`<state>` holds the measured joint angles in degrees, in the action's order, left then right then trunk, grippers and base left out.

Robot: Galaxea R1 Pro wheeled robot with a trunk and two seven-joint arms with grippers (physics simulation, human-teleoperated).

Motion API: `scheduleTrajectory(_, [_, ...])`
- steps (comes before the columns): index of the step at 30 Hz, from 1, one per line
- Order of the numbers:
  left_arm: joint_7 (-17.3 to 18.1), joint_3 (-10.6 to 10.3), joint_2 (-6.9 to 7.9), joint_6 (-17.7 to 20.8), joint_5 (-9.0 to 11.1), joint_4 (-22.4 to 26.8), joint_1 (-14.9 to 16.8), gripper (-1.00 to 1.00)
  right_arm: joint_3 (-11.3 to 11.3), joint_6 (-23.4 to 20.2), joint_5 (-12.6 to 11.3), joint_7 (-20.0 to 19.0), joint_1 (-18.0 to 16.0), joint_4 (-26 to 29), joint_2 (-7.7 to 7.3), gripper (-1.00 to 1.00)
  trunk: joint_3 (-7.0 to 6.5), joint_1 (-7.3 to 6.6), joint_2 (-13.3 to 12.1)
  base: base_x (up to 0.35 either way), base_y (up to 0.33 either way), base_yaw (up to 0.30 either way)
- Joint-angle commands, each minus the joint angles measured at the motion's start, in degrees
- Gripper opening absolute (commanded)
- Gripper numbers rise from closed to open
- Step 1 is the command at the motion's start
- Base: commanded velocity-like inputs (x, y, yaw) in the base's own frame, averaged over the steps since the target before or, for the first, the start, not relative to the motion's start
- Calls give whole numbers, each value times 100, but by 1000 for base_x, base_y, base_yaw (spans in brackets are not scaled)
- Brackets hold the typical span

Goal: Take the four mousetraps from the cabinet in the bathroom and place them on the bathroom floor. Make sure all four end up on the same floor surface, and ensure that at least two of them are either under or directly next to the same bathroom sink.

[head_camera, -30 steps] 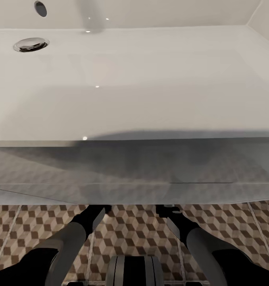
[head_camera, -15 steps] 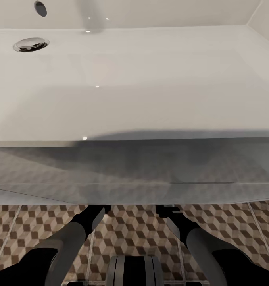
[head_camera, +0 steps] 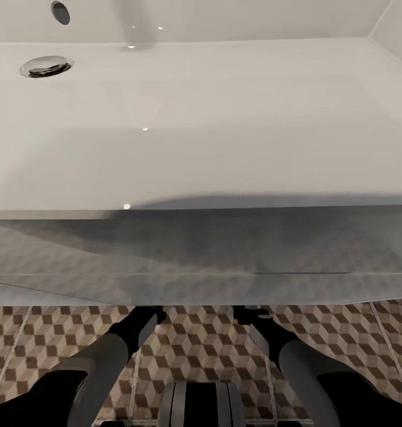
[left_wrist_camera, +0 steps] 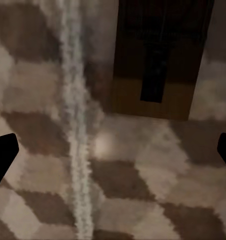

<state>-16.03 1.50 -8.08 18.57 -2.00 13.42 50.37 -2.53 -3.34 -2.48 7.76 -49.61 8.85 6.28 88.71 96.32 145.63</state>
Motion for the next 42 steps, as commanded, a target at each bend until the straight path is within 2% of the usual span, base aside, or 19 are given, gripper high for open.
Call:
scheduleTrajectory(1, [-12, 15, -4, 34, -20, 11, -1, 100, -28, -35, -26, 26, 0, 12, -1, 100, 3, -1, 1, 0, 0, 0])
scheduleTrajectory(14, [-11, 18, -13, -53, -27, 36, -1, 100, -28, -35, -29, 24, 1, 12, -4, 100, 3, -1, 1, 0, 0, 0])
scheduleTrajectory(28, [15, 14, -11, -718, -38, 98, -1, 100, -28, -36, -28, 24, 3, 12, -13, 100, 3, -1, 1, 0, 0, 0])
scheduleTrajectory(42, [12, 10, -17, -937, -33, 93, -1, 100, -28, -21, -23, 25, 3, 12, -6, 100, 3, -1, 1, -28, 0, 0])
